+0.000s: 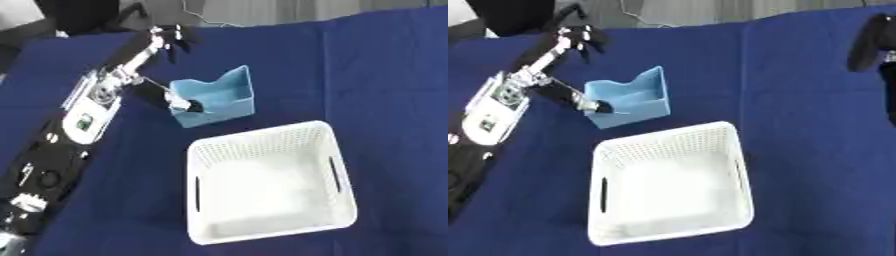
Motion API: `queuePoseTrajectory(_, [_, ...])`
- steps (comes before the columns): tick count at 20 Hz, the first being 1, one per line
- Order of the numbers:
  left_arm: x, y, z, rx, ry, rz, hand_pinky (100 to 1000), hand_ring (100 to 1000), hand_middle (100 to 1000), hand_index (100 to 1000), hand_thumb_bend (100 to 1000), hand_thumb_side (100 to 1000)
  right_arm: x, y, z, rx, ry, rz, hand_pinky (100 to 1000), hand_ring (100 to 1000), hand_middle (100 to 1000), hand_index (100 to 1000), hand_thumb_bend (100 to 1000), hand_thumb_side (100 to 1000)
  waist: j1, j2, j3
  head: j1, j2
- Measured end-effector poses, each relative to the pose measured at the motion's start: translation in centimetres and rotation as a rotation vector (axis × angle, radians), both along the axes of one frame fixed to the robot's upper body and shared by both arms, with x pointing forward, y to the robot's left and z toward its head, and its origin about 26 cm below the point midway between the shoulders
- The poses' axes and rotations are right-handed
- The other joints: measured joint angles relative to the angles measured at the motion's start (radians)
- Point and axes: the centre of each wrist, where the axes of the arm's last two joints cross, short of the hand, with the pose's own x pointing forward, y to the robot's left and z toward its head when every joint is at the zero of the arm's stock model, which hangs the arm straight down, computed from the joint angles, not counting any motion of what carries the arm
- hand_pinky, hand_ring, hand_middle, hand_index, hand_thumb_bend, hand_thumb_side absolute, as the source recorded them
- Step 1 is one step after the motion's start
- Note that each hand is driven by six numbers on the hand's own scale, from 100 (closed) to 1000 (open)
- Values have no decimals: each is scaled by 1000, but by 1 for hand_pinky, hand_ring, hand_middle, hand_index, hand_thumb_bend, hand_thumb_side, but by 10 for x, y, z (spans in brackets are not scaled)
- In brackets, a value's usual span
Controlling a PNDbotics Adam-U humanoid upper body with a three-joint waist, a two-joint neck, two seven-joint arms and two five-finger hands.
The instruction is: Pick up objects on the table and place them in the box.
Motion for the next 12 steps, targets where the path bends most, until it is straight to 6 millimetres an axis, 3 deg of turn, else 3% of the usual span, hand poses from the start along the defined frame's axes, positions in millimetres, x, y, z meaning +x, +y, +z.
queuePoseTrajectory(12, [2, 4, -13, 38, 43, 4, 456, 677, 717, 800, 1000, 410, 0, 2, 0, -6, 0, 10, 614, 706, 813, 803, 100, 686, 7, 6, -6, 4, 0])
